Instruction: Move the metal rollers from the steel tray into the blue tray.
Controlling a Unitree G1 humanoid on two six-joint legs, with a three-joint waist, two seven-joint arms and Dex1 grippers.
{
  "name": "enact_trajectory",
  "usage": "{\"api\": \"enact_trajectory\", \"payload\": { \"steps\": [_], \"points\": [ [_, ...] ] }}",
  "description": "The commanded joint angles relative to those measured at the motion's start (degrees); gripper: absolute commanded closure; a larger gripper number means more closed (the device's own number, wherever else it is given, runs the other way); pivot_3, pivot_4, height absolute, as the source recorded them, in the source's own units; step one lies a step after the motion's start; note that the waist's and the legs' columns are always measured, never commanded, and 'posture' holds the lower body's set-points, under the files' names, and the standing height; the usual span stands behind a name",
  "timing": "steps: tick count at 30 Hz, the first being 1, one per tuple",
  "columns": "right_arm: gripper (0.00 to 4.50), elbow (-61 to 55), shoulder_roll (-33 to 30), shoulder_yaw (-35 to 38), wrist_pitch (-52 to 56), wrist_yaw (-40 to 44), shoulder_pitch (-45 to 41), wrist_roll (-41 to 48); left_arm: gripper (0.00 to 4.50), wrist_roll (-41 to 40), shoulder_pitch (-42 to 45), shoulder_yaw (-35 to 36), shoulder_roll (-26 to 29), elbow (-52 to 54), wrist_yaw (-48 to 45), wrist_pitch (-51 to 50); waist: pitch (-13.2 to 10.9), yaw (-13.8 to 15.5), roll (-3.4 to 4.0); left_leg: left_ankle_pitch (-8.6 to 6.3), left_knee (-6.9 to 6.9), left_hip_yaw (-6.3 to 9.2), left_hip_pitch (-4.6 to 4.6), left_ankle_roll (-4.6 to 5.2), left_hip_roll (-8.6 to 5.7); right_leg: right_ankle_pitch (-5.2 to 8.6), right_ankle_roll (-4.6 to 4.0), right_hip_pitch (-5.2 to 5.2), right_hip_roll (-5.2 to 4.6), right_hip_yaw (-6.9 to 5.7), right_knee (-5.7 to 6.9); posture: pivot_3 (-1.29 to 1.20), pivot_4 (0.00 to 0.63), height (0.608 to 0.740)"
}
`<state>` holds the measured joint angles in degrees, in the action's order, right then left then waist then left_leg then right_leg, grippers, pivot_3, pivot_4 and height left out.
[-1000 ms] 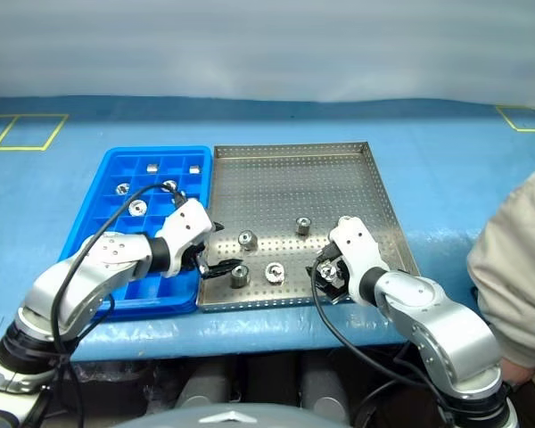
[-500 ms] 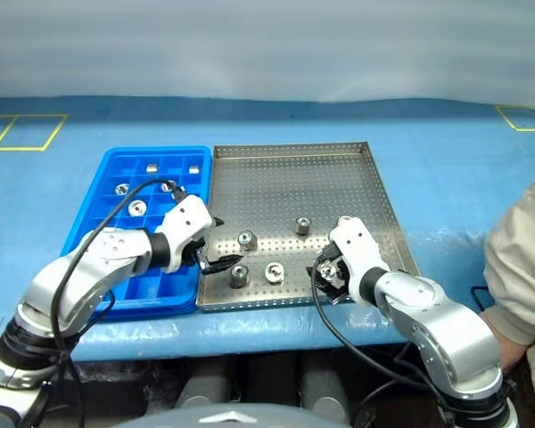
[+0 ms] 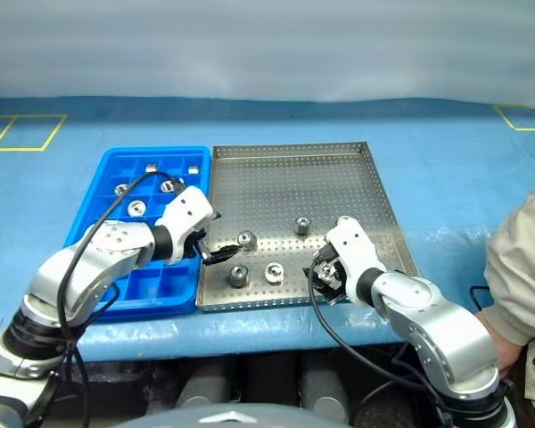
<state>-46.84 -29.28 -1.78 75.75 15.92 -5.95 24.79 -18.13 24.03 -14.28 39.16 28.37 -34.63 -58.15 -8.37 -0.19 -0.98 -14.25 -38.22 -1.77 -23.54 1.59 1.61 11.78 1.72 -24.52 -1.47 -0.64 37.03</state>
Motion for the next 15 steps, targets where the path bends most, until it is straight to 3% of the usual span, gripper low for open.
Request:
{"api": "enact_trajectory", "payload": {
  "steps": [1,9,15],
  "points": [
    [0.0,-0.77,-0.01,0.24,-1.42,-0.45,-0.47,-0.55,0.01,0.4,2.99,-0.79,0.25,-1.39,-1.47,0.35,0.0,0.03,0.0,0.0,-0.01,0.01,0.0,0.0,0.0,0.0,0.0,0.0,0.0,-0.01,0.0,-0.02,0.15,0.74],
    [0.0,0.01,0.66,-0.65,-2.34,-1.04,-0.86,-1.0,0.01,2.25,14.78,-8.93,-5.23,-16.81,-4.7,-2.13,0.0,0.02,-0.02,0.01,-0.11,0.0,-0.03,0.06,-0.16,-0.01,0.02,0.04,0.0,0.03,0.01,-0.03,0.15,0.74],
    [0.0,-1.77,2.33,-0.56,-3.19,-2.54,1.31,-1.37,0.01,6.83,17.96,-16.52,-4.89,-24.69,-9.29,1.39,0.0,-1.12,0.0,-0.02,-0.08,-0.1,-0.04,0.12,-0.16,-0.06,0.08,-0.03,0.06,0.17,0.0,-0.09,0.15,0.74]
  ]
}}
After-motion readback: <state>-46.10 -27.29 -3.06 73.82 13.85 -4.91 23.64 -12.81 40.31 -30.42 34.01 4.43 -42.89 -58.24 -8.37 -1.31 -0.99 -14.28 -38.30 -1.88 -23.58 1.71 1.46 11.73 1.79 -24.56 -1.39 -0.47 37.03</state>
